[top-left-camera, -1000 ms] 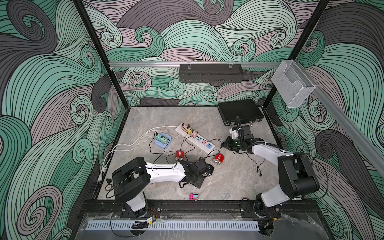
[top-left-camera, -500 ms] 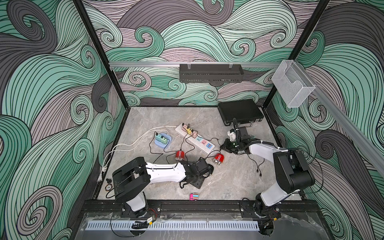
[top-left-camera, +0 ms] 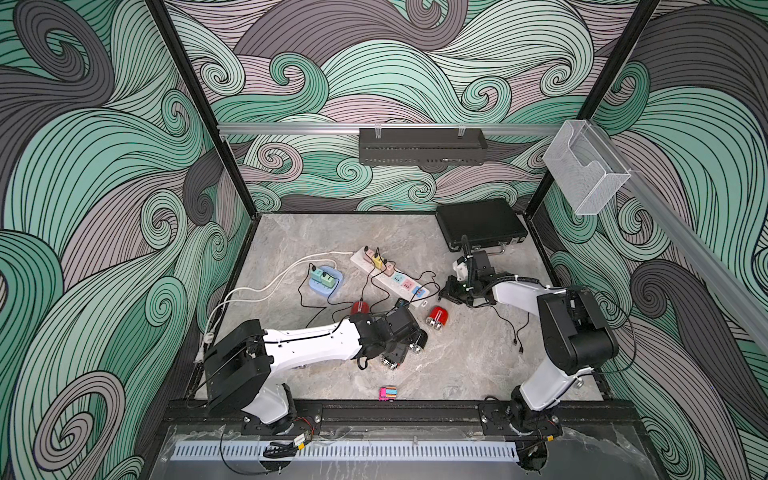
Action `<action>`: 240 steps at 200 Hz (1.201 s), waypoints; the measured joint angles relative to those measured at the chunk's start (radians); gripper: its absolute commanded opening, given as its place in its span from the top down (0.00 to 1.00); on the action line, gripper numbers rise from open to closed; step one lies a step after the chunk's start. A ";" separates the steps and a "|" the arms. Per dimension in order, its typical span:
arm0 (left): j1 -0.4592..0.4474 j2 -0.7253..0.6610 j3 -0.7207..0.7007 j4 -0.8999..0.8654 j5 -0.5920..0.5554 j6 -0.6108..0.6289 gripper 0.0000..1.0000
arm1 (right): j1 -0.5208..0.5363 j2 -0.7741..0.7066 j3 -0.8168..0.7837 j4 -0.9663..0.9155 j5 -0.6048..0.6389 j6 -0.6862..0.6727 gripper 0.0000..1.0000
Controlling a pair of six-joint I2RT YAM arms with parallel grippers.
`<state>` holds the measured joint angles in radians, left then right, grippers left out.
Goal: Unplug the electric shaver
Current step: Place the electric shaver at the center of the board, then place the charging cable at the center of the board.
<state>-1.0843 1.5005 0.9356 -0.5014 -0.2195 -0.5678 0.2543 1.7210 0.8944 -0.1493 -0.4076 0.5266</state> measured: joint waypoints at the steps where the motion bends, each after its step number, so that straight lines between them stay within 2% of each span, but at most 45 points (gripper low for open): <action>1: 0.002 0.000 0.000 0.000 0.000 0.000 0.31 | 0.000 0.000 0.000 0.000 0.000 0.000 0.90; 50: 0.115 -0.006 0.000 0.006 -0.021 0.000 0.31 | 0.012 0.064 0.047 0.003 0.000 0.001 0.89; 110: 0.215 0.003 0.022 0.017 -0.019 0.010 0.31 | 0.030 0.107 0.081 0.000 -0.001 0.001 0.78; 167: 0.273 0.045 0.086 0.038 -0.008 0.029 0.31 | 0.030 0.021 0.092 -0.071 0.023 -0.034 0.62; 240: 0.372 0.112 0.165 0.077 0.071 0.018 0.34 | 0.040 -0.087 0.123 -0.139 0.096 -0.090 0.59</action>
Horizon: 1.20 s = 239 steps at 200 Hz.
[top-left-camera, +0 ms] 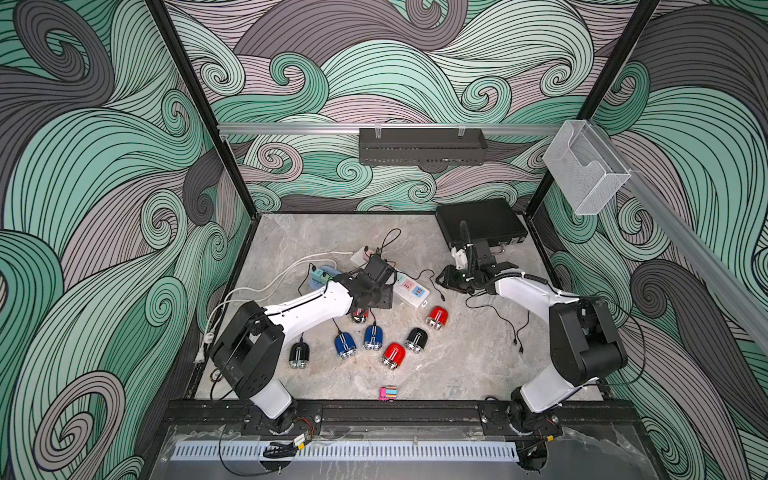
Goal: Unplug the electric shaver
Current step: Place the charging cable at the center of the board, then remove the plug from the socket.
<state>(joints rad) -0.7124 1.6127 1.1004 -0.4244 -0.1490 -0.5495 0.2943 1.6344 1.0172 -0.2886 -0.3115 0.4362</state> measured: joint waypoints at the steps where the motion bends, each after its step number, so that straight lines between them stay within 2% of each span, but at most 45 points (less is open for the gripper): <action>1: 0.001 0.001 0.002 0.000 0.002 0.000 0.34 | 0.001 0.000 0.002 -0.001 0.001 0.000 0.59; 24: 0.030 0.023 0.019 0.008 0.029 -0.018 0.37 | 0.030 -0.002 0.033 -0.024 0.023 -0.021 0.58; 55: 0.078 0.047 0.023 0.028 0.089 -0.055 0.40 | 0.103 -0.002 0.106 -0.056 0.066 -0.063 0.48; 120: 0.165 0.097 0.024 0.079 0.207 -0.161 0.45 | 0.224 0.079 0.298 -0.120 0.145 -0.152 0.46; 183: 0.201 0.162 0.080 0.110 0.267 -0.225 0.44 | 0.288 0.217 0.438 -0.200 0.185 -0.235 0.39; 239: 0.223 0.225 0.109 0.119 0.277 -0.248 0.44 | 0.309 0.297 0.528 -0.240 0.206 -0.279 0.38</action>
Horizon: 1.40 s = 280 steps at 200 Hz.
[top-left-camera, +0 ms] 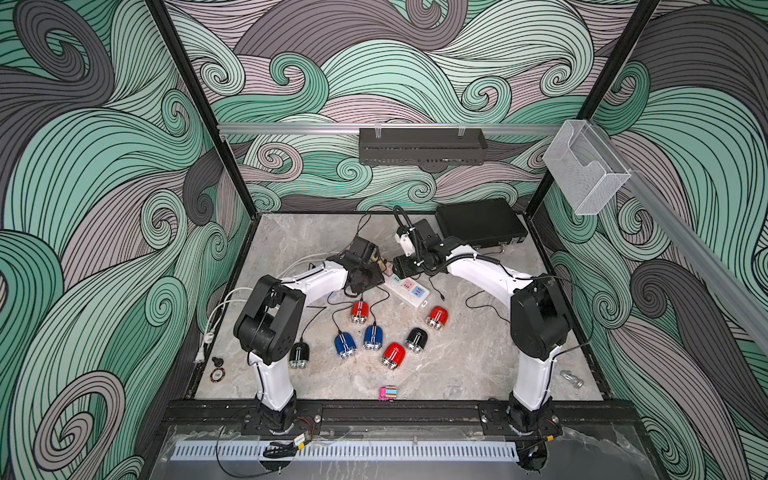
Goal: Unplug the electric shaver
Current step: Remove the plug from the socket.
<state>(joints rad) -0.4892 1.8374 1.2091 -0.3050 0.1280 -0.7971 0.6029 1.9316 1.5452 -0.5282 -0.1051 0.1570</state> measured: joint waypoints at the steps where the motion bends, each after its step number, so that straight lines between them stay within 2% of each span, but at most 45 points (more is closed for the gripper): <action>1: 0.000 0.001 0.001 0.000 0.000 0.000 0.44 | 0.000 0.001 0.000 0.000 0.000 0.000 0.38; 64: 0.008 0.050 0.030 0.013 0.015 -0.002 0.44 | 0.001 0.090 0.051 -0.028 0.001 -0.021 0.38; 168: 0.009 0.114 0.041 0.056 0.035 -0.027 0.45 | 0.004 0.156 0.153 -0.066 -0.008 -0.054 0.38; 280: 0.011 0.116 0.005 0.127 0.043 -0.053 0.49 | 0.006 0.231 0.233 -0.101 -0.028 -0.126 0.48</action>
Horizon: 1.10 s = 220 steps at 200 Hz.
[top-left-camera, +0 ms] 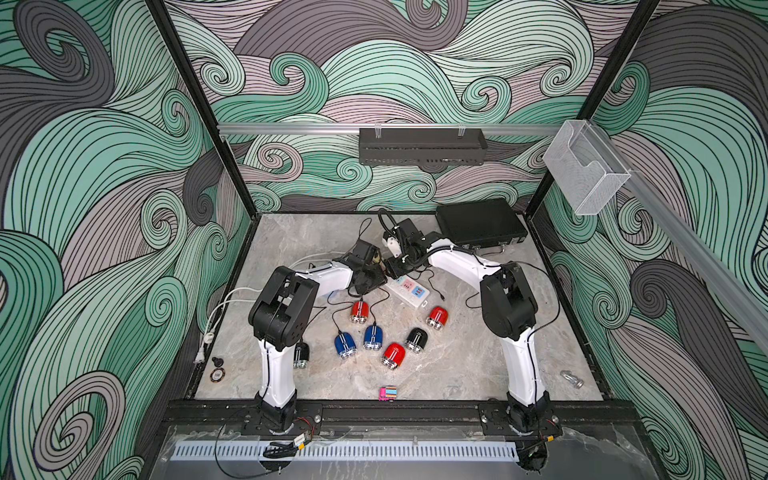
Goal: Unplug the electric shaver
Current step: Remove the plug from the socket.
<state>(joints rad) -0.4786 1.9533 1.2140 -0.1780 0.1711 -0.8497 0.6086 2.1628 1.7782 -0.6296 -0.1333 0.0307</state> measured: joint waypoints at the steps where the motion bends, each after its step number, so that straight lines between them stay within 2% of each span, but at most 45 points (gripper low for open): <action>1: 0.000 0.000 0.000 0.000 0.000 0.000 0.49 | 0.000 0.000 0.001 -0.001 0.000 -0.001 0.48; 47: 0.010 -0.001 -0.006 0.012 0.009 -0.001 0.51 | 0.000 0.010 0.049 -0.011 0.000 -0.036 0.50; 220: 0.021 -0.008 -0.019 0.021 0.025 -0.001 0.53 | 0.000 0.043 0.049 -0.030 -0.023 -0.101 0.53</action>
<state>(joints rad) -0.4576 1.9457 1.1946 -0.1570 0.1963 -0.8505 0.6086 2.2059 1.8271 -0.6594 -0.1562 -0.0700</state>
